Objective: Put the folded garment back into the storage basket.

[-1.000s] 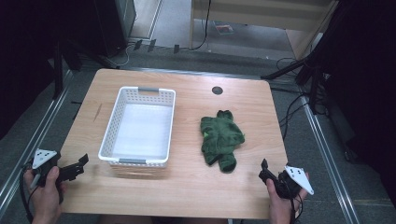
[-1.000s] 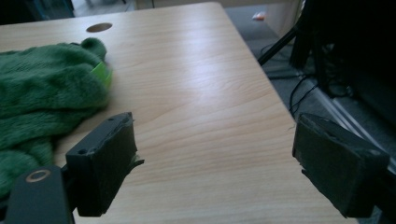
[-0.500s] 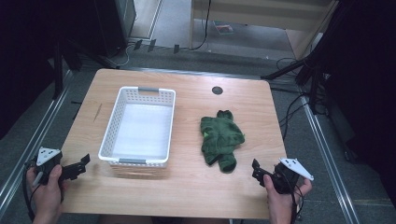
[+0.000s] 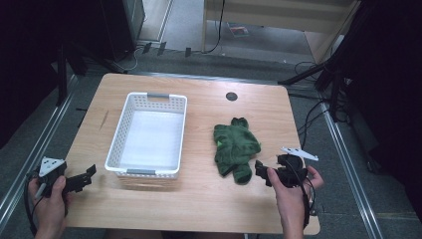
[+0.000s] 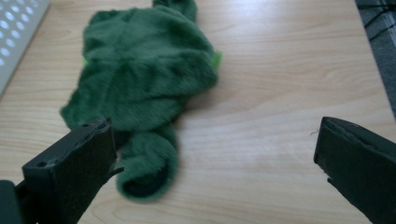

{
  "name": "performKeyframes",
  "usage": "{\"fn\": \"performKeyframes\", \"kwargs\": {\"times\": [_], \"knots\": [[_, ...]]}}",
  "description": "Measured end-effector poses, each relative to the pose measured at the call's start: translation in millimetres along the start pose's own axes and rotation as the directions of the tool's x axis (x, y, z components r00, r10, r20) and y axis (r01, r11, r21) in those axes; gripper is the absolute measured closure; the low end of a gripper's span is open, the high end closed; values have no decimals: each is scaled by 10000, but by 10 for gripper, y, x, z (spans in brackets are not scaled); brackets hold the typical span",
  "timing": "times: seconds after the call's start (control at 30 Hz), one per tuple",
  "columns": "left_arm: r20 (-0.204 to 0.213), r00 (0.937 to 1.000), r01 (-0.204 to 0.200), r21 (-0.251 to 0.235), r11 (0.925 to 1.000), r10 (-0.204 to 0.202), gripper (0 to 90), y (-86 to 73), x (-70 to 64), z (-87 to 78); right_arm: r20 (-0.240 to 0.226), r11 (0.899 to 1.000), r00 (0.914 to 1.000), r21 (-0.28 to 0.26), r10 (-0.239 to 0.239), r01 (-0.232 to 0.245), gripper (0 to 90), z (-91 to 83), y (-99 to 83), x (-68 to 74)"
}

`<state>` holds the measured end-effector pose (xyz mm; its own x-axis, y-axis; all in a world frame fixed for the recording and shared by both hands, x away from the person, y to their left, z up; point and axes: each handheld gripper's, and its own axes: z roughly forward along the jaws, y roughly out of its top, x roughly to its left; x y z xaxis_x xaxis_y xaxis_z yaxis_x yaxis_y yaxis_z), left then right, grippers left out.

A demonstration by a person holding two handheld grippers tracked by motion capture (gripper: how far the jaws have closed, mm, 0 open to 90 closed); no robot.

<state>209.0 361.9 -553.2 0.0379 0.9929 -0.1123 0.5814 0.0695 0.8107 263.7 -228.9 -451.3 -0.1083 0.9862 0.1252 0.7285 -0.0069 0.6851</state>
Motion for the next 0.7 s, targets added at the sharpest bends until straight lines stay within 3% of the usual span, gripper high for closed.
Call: {"fn": "performKeyframes", "kwargs": {"times": [0.2, 0.27, 0.43, 0.7], "knots": [[58, 10000, -1, -92, 10000, 2, 7, -2, -8, -1, 151, 9996, 9999, 291, 44, -48, 9, 147, 138, 169], [63, 10000, 1, -84, 10000, 0, 7, -2, -8, 1, -5, 9992, 10000, 398, 44, -43, 16, 207, 194, 237], [36, 10000, 45, -66, 10000, -44, 7, 0, -8, 5, -101, 9957, 9992, 843, -375, 382, 17, 403, 348, 462], [6, 10000, 17, -11, 10000, -17, 7, 2, -11, 6, -123, 9877, 9976, 1402, -679, 689, 7, 653, 474, 649]]}}
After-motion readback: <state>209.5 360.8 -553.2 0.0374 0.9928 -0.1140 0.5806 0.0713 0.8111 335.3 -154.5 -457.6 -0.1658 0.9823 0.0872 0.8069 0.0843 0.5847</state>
